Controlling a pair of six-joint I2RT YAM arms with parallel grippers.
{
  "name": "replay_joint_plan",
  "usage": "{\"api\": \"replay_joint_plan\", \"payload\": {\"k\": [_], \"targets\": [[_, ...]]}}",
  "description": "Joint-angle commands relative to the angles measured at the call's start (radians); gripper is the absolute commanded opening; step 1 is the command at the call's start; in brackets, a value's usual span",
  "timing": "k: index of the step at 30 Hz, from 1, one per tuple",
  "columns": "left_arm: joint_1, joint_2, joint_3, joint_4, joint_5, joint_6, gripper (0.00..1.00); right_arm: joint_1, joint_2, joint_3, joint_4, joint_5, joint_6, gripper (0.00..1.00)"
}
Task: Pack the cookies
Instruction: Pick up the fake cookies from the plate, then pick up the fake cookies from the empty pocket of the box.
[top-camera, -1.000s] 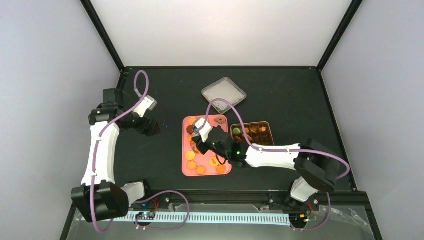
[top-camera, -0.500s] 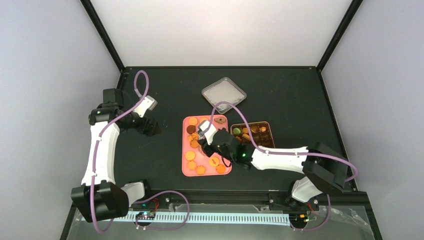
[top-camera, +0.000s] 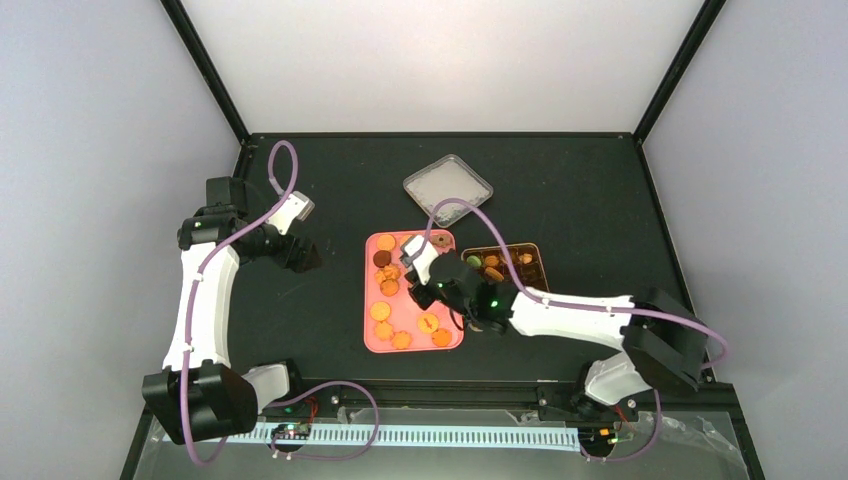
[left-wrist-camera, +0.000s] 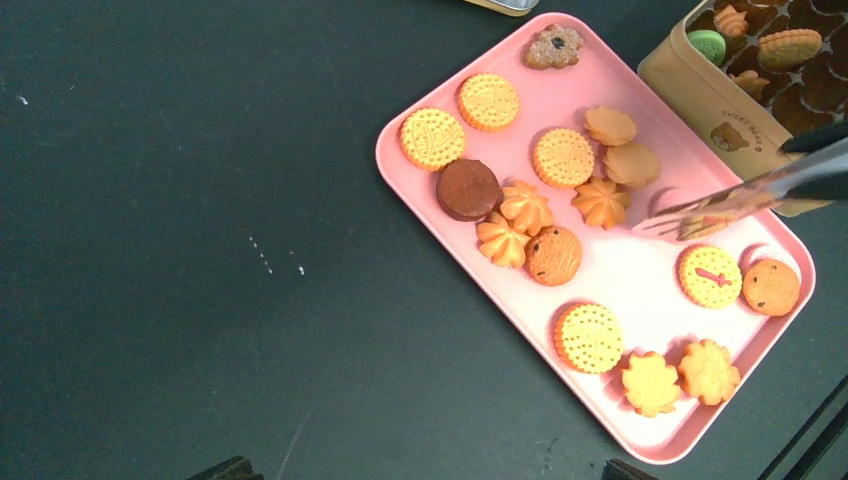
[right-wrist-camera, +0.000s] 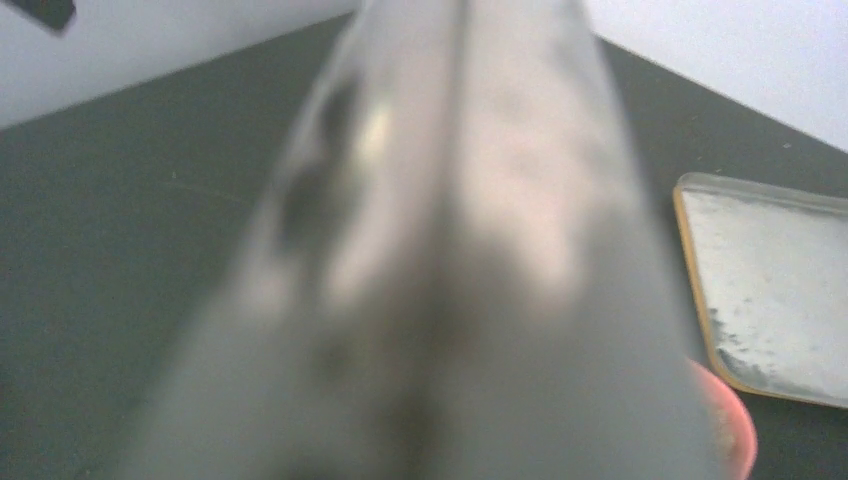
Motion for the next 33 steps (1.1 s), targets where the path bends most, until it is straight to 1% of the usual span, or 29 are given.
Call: {"api": "replay_joint_plan", "payload": {"k": [1, 4, 8, 11, 14, 18, 23, 25, 29, 33], "targets": [[0.010, 0.007, 0.012, -0.006, 0.026, -0.001, 0.92, -0.060, -0.145, 0.018, -0.012, -0.035, -0.002, 0.01], [0.010, 0.006, 0.012, -0.007, 0.024, 0.001, 0.92, -0.152, -0.262, 0.018, -0.063, -0.133, -0.017, 0.01], [0.011, 0.005, 0.008, -0.007, 0.036, -0.001, 0.92, -0.344, -0.409, -0.006, -0.143, -0.284, -0.026, 0.01], [0.011, 0.008, 0.000, -0.003, 0.069, 0.003, 0.91, -0.470, -0.478, -0.019, -0.206, -0.308, -0.045, 0.01], [0.011, 0.014, -0.010, 0.002, 0.097, 0.007, 0.92, -0.543, -0.513, -0.030, -0.251, -0.300, -0.048, 0.01], [0.011, 0.022, -0.011, 0.001, 0.100, 0.006, 0.92, -0.583, -0.525, -0.070, -0.265, -0.249, -0.054, 0.01], [0.010, 0.015, -0.014, -0.004, 0.087, 0.018, 0.92, -0.598, -0.524, -0.109, -0.269, -0.184, -0.057, 0.02], [0.010, 0.014, -0.015, -0.004, 0.084, 0.020, 0.92, -0.598, -0.518, -0.106, -0.281, -0.178, -0.055, 0.04], [0.010, 0.016, -0.011, -0.003, 0.082, 0.020, 0.92, -0.598, -0.506, -0.104, -0.307, -0.151, -0.052, 0.12], [0.010, 0.020, -0.013, 0.001, 0.083, 0.019, 0.91, -0.598, -0.511, -0.102, -0.324, -0.133, -0.055, 0.16]]}}
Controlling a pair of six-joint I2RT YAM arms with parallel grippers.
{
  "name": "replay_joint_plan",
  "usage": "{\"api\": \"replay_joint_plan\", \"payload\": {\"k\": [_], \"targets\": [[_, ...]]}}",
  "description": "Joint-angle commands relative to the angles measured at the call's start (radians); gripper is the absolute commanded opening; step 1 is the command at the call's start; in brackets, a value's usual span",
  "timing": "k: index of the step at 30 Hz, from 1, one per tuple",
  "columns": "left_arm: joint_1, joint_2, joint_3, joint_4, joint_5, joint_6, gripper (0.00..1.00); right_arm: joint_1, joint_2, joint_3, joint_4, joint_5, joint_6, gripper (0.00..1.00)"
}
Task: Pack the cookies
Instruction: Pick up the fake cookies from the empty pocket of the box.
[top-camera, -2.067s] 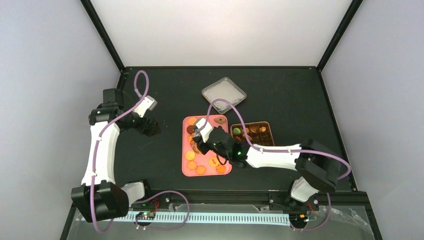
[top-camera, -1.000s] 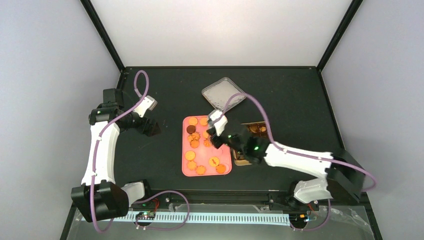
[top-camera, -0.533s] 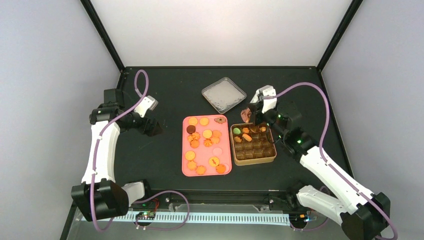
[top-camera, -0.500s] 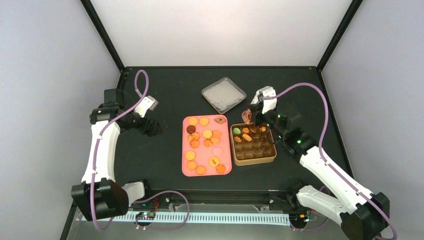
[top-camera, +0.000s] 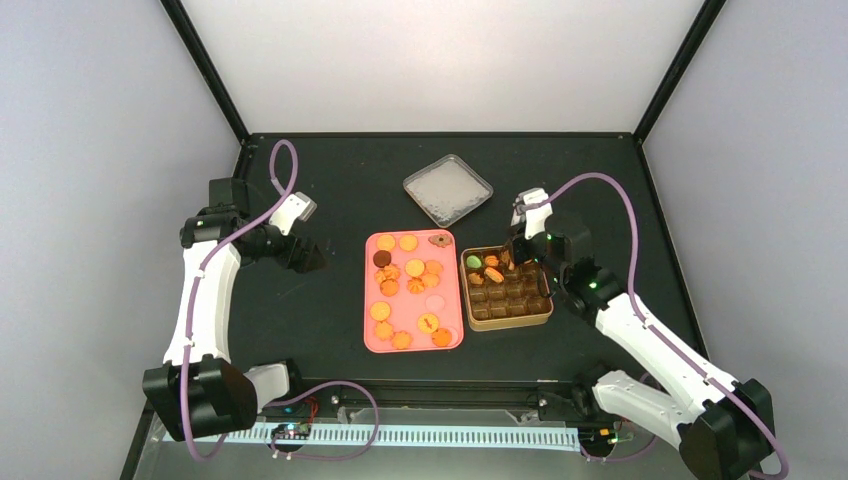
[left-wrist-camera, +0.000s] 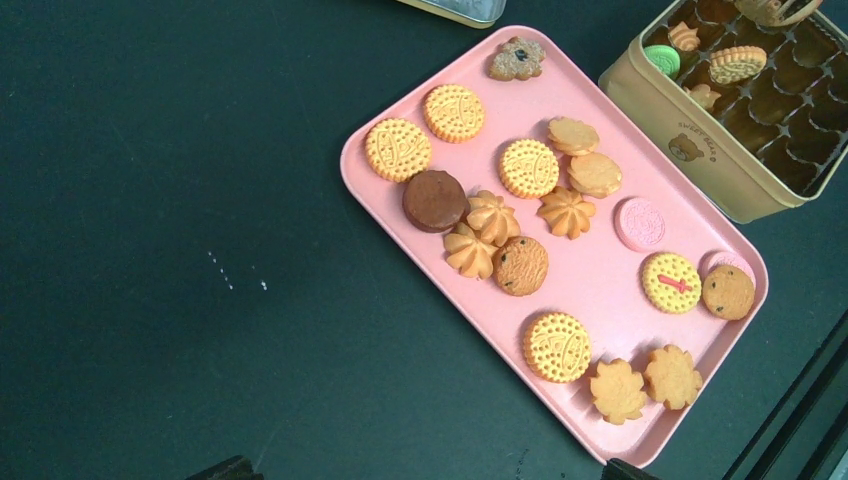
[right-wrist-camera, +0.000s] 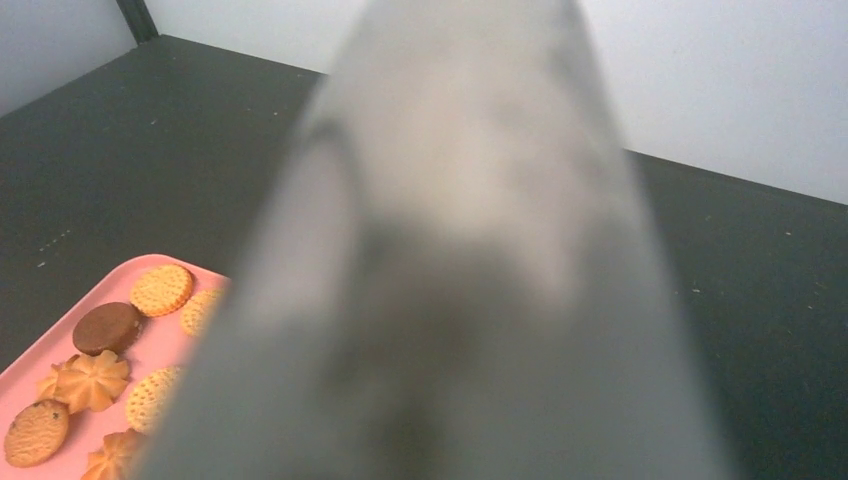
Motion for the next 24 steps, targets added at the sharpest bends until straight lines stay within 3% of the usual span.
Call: {"api": "replay_joint_plan", "payload": {"k": [1, 10, 18, 24], "targets": [[0.011, 0.005, 0.001, 0.000, 0.017, 0.015, 0.91, -0.006, -0.008, 0.013, 0.001, 0.039, -0.010, 0.16], [0.010, 0.003, 0.001, -0.002, 0.017, 0.018, 0.92, -0.007, 0.010, 0.023, -0.007, 0.027, -0.016, 0.30], [0.010, 0.007, 0.001, -0.003, 0.025, 0.018, 0.92, -0.006, -0.005, 0.037, -0.015, 0.031, -0.013, 0.30], [0.010, 0.010, 0.000, -0.001, 0.026, 0.017, 0.92, 0.001, -0.028, 0.101, -0.041, -0.053, -0.012, 0.29]]}}
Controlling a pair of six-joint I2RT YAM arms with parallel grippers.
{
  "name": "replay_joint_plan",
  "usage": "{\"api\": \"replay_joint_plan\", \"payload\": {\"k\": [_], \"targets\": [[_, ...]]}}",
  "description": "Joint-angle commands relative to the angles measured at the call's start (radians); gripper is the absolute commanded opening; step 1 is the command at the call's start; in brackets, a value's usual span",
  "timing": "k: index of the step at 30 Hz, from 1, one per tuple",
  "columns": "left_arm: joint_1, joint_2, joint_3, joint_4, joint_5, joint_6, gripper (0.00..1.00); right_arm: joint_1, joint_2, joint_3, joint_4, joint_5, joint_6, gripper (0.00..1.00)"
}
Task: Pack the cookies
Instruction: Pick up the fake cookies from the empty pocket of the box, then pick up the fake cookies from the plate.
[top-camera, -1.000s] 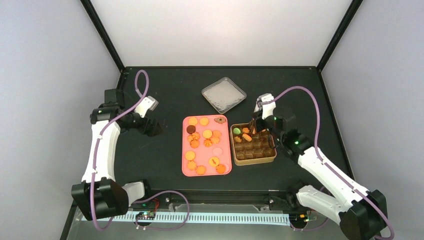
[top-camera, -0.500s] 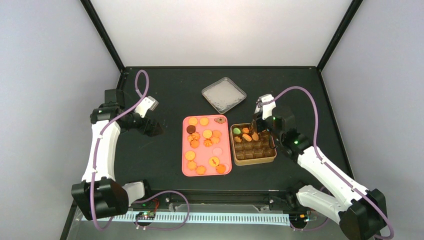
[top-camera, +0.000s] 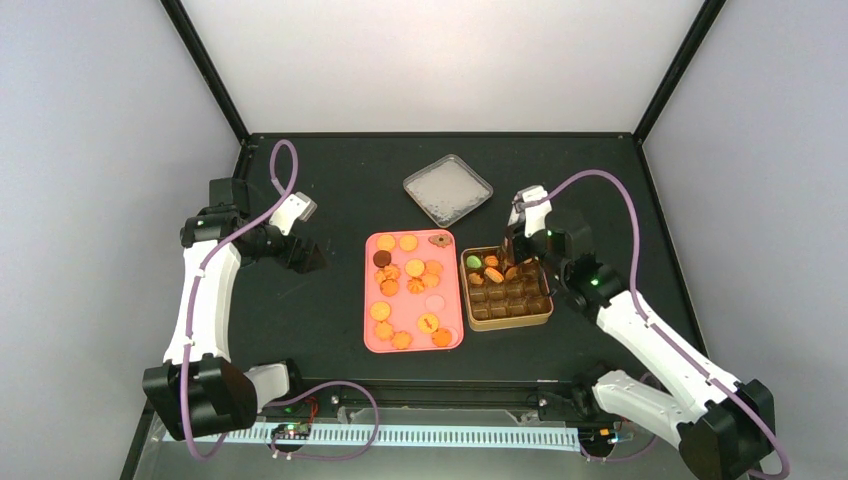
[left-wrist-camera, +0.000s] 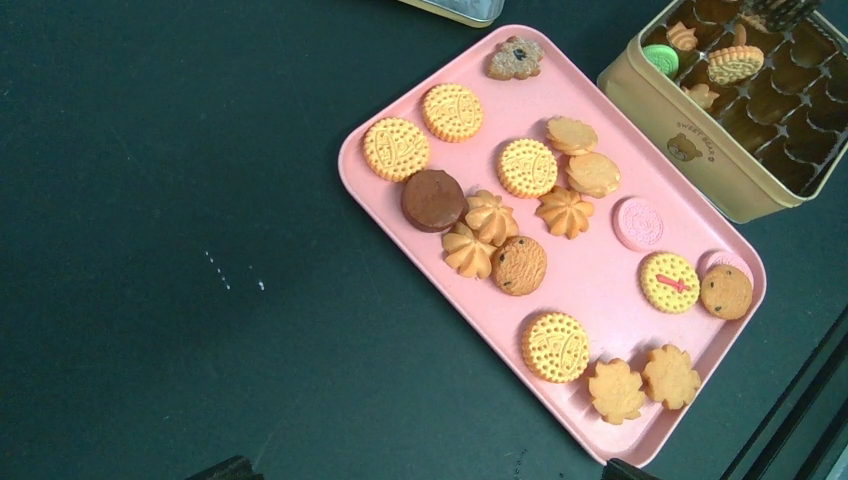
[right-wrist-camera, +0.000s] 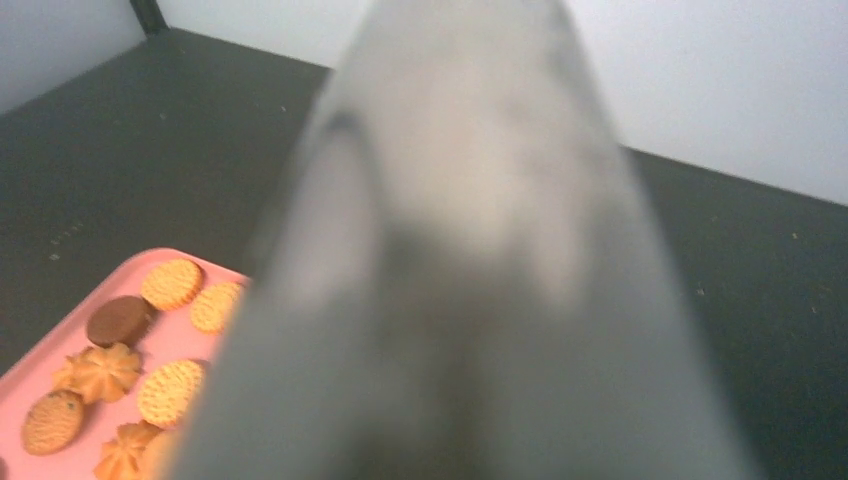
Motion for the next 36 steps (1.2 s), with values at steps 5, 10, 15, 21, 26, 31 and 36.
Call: {"api": "replay_joint_plan", "payload": {"k": [5, 10, 15, 21, 26, 31, 36], "targets": [[0.010, 0.010, -0.008, 0.007, -0.001, 0.017, 0.92, 0.087, -0.067, 0.121, -0.024, -0.041, 0.003, 0.30], [0.010, 0.014, -0.005, 0.006, -0.015, 0.008, 0.92, 0.315, -0.049, 0.144, -0.012, 0.027, 0.010, 0.31], [0.010, 0.013, 0.003, 0.006, -0.026, 0.004, 0.92, 0.554, 0.080, 0.175, 0.058, 0.047, 0.013, 0.32], [0.010, 0.008, 0.003, 0.000, -0.029, 0.004, 0.91, 0.704, 0.269, 0.205, 0.162, 0.014, 0.023, 0.32], [0.011, 0.004, 0.003, -0.005, -0.032, 0.009, 0.92, 0.725, 0.360, 0.201, 0.216, -0.015, 0.025, 0.32], [0.010, 0.002, 0.004, -0.006, -0.028, 0.008, 0.92, 0.725, 0.403, 0.183, 0.242, -0.006, 0.025, 0.32], [0.010, 0.003, 0.008, -0.006, -0.027, 0.007, 0.92, 0.725, 0.436, 0.177, 0.267, -0.018, 0.038, 0.32]]}}
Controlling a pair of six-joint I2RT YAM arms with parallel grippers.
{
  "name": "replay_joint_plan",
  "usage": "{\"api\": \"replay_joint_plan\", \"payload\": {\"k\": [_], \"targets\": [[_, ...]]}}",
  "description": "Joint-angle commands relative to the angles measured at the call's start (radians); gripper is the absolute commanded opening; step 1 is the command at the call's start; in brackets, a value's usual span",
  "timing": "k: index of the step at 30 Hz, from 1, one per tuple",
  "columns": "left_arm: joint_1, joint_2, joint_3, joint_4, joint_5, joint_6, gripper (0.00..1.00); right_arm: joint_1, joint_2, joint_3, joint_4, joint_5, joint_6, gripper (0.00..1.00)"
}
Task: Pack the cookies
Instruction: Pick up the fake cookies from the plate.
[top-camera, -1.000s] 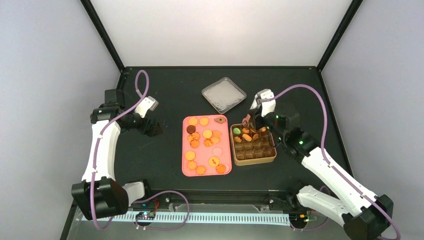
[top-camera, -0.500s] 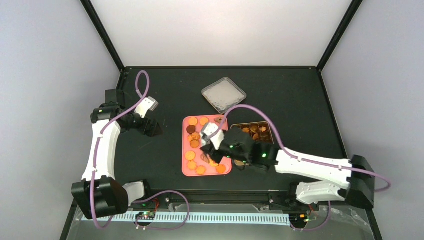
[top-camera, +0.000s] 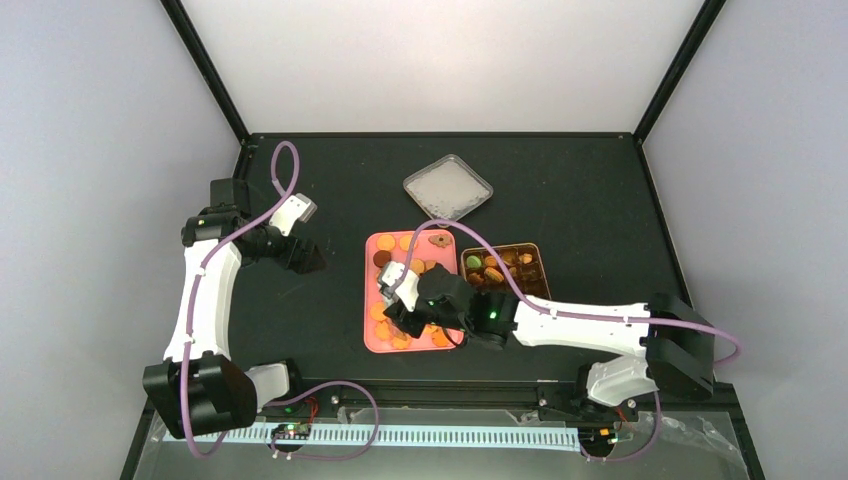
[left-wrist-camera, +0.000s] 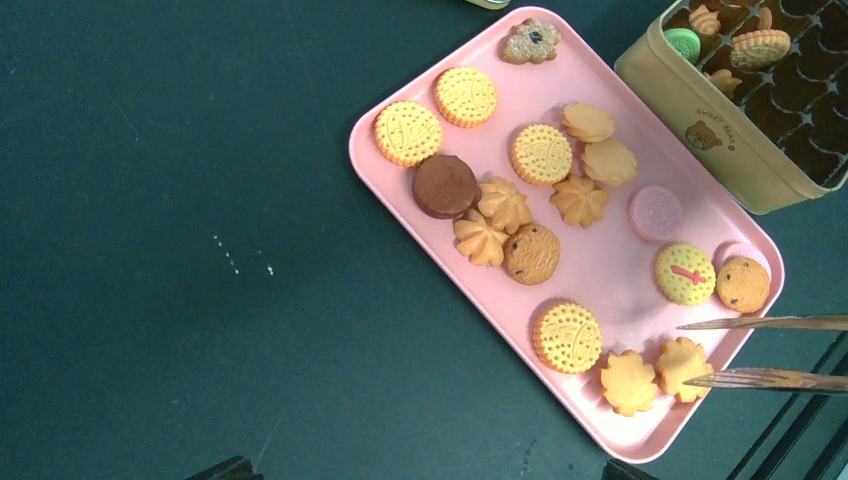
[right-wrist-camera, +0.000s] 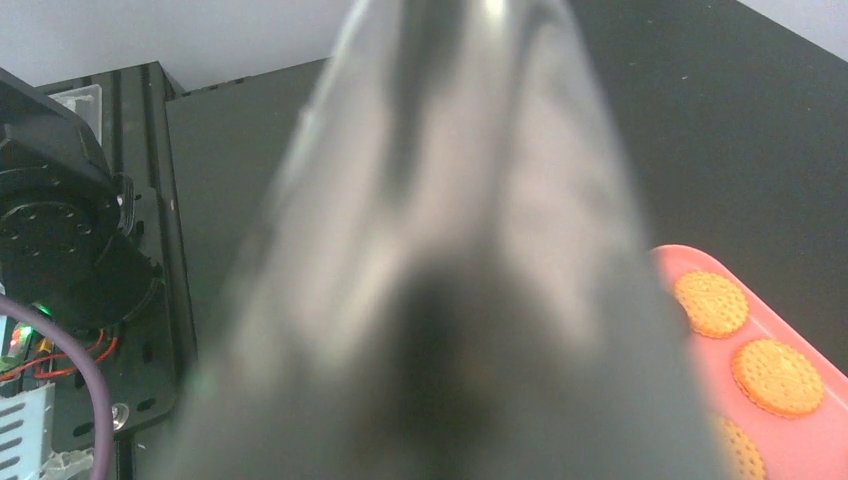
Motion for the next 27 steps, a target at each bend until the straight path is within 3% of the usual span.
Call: {"api": "replay_joint_plan", "payload": {"k": [1, 22, 27], "targets": [[0.010, -0.005, 0.016, -0.006, 0.003, 0.009, 0.92, 0.005, 0.023, 0.002, 0.088, -0.009, 0.024, 0.32], [0.010, -0.004, 0.018, -0.008, 0.004, 0.007, 0.91, 0.005, 0.025, -0.155, 0.192, 0.009, 0.086, 0.32], [0.010, -0.004, 0.015, -0.005, 0.006, 0.005, 0.92, 0.004, -0.011, -0.195, 0.204, -0.015, 0.121, 0.27]]}}
